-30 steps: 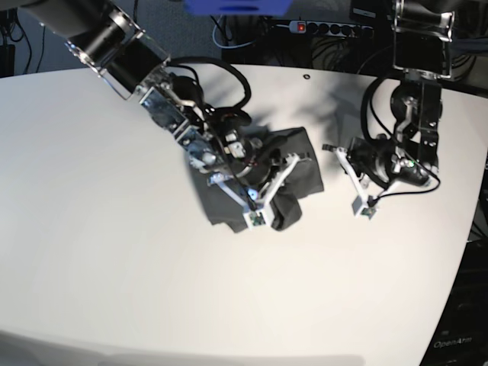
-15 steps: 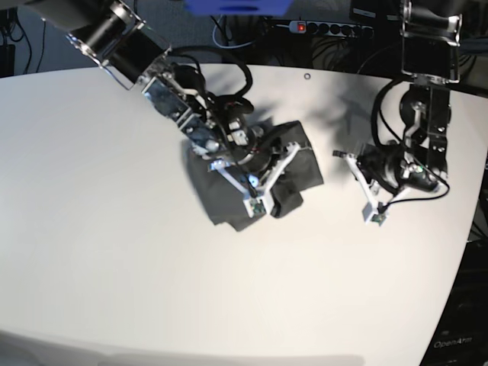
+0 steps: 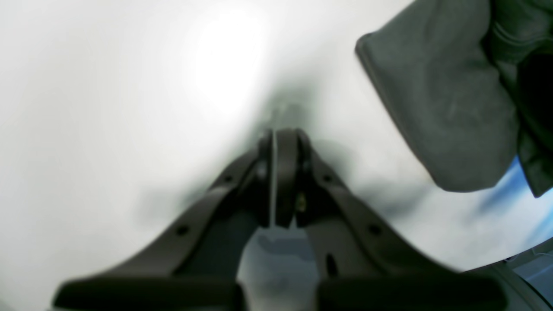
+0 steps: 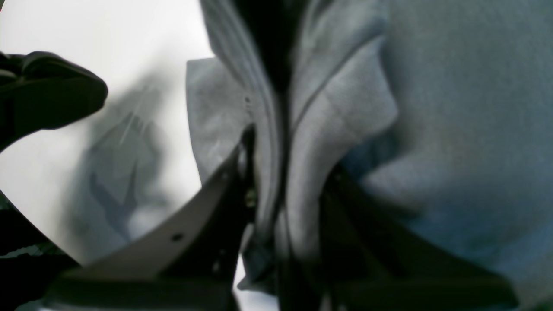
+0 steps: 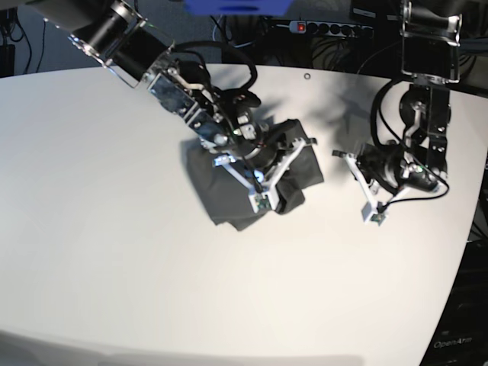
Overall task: Fold the T-shirt properly
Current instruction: 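Lay the folded end onto the strip with the right gripper and press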
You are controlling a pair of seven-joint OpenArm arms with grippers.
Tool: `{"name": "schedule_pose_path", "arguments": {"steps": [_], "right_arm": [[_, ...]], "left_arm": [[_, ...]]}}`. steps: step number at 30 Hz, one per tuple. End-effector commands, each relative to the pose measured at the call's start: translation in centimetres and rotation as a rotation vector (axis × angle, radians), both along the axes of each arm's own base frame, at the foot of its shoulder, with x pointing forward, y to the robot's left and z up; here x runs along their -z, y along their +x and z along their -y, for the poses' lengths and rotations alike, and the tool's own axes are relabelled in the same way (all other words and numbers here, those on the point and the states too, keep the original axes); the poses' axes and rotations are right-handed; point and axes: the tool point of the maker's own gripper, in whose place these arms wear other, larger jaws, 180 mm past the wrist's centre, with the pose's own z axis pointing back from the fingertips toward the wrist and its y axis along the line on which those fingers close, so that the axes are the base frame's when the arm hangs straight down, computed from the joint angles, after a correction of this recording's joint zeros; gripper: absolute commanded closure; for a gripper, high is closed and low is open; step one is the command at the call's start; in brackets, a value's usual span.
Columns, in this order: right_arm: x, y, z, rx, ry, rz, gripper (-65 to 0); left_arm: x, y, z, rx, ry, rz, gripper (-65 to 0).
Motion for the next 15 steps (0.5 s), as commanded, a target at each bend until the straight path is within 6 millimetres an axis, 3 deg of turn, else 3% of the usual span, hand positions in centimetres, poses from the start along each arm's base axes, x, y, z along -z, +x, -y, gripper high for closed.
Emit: {"name": "schedule_pose_path", "arguments": {"steps": [1,3,9,15], "right_arm": [[-1.03,0.54,-0.45,-0.002,0.026,0.021,-1.2],[-1.01,0.53,-0.44,-0.002,0.024,0.021,-4.4],[-0.98,0.48,-0.44,-0.002,0.024,0.020,-24.5],[-1.01,0.52,-0.43,-0.001,0.026,0.019,-28.9]], "left_arm": [[-1.18,1.06,-0.14,0.004,0.001,0.043,-1.9],[-1.17,1.06,-0.08,0.004,0.000,0.043,-1.9],[-1.18,1.07,0.03,0.011,-0.002,0.045,-1.9],[-1.20,0.96,0.19,0.080,0.010,0.050,-1.9]]}}
